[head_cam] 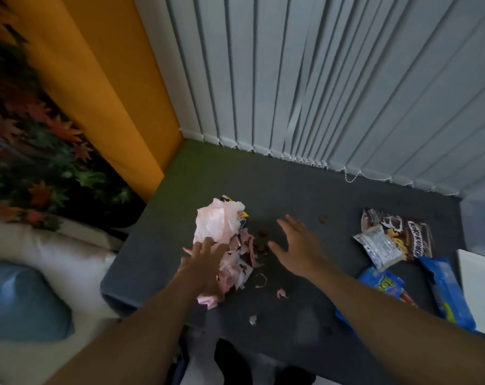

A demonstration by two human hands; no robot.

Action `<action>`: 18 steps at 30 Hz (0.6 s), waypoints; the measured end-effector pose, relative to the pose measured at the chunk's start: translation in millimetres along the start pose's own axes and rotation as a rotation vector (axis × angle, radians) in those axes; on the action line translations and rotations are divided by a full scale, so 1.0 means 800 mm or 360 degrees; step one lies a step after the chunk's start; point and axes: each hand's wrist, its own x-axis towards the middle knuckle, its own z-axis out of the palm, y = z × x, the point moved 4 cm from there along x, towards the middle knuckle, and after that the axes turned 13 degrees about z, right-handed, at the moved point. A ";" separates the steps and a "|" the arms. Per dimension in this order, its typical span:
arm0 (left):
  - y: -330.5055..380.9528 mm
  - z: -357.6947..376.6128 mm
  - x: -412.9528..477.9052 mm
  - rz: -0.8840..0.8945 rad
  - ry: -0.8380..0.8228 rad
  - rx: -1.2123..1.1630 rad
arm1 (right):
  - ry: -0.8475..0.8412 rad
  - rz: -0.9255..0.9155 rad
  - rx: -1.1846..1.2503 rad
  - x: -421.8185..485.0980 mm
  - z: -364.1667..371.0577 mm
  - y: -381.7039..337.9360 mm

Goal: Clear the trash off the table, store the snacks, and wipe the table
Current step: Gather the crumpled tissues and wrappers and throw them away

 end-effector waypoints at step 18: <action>-0.098 0.013 -0.013 -0.0091 0.0452 -0.0576 | -0.0063 -0.0268 0.0109 0.037 0.044 -0.150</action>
